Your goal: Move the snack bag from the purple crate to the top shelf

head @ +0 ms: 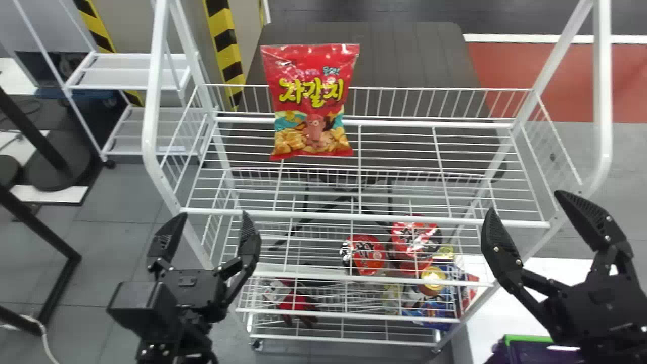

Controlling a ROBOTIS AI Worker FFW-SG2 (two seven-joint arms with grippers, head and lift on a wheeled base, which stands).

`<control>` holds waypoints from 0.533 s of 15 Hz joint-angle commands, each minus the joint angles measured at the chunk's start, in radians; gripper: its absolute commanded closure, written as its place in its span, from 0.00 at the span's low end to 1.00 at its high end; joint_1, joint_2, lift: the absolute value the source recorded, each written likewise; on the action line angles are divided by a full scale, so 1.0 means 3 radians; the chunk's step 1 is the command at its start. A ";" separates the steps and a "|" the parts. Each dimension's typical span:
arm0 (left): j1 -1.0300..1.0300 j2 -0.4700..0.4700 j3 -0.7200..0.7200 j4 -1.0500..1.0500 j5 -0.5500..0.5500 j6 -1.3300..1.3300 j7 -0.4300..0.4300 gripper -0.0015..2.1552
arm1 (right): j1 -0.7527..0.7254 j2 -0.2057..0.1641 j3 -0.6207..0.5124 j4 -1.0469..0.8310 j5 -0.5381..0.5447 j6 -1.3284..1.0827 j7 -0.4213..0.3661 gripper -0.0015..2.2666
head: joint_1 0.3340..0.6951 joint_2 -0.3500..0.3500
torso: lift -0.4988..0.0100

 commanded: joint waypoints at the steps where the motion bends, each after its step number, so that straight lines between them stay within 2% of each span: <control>1: 0.0015 -0.0009 0.0000 -0.0009 0.0000 -0.0019 0.0004 0.04 | 0.0099 0.0022 -0.0162 0.0089 -0.0135 -0.0034 -0.0005 0.07 | 1.00 0.47 | 0.98; 5: 0.0020 -0.0025 -0.0056 -0.0065 -0.0026 -0.0009 0.0045 0.04 | 0.0171 0.0120 -0.0433 0.0161 -0.0237 0.0027 0.0000 0.07 | 1.00 0.37 | 0.98; 8: 0.0025 -0.0025 -0.0179 -0.0280 -0.0051 0.0195 0.0009 0.04 | 0.0155 0.0212 -0.0448 0.0258 -0.0283 0.0068 0.0062 0.07 | 1.00 0.27 | 0.98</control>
